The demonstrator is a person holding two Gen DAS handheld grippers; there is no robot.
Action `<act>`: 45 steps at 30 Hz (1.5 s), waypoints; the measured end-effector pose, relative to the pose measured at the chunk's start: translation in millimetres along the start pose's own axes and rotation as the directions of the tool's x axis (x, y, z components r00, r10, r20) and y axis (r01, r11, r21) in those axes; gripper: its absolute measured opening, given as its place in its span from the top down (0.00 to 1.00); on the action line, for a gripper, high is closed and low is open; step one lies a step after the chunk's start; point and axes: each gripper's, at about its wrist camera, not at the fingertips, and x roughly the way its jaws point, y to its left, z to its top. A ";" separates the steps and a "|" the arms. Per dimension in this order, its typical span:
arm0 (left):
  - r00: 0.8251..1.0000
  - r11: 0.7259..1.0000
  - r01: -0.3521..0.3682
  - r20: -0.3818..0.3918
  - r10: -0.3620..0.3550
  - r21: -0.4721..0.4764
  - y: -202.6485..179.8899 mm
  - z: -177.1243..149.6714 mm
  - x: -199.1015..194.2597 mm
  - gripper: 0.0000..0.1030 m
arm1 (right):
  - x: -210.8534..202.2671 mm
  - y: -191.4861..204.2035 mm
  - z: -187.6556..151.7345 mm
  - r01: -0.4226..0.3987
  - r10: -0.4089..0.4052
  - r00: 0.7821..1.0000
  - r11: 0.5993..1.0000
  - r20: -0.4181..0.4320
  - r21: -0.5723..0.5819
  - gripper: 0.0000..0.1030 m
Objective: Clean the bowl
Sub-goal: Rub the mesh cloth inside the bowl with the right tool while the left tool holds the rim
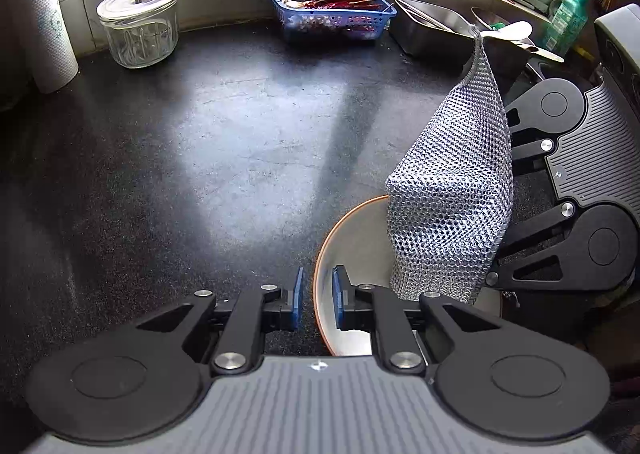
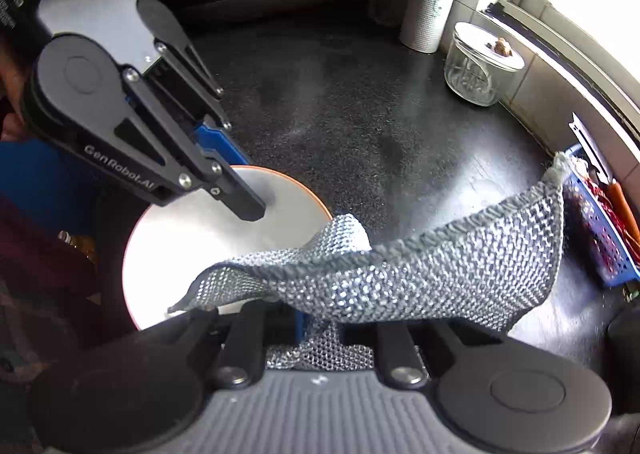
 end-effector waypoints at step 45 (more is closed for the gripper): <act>0.986 0.986 -0.151 0.065 0.156 -0.070 4.5 -1.7 -9.1 0.92 | 9.5 -22.1 6.5 0.021 -0.022 1.000 0.900 -0.004 0.435 0.86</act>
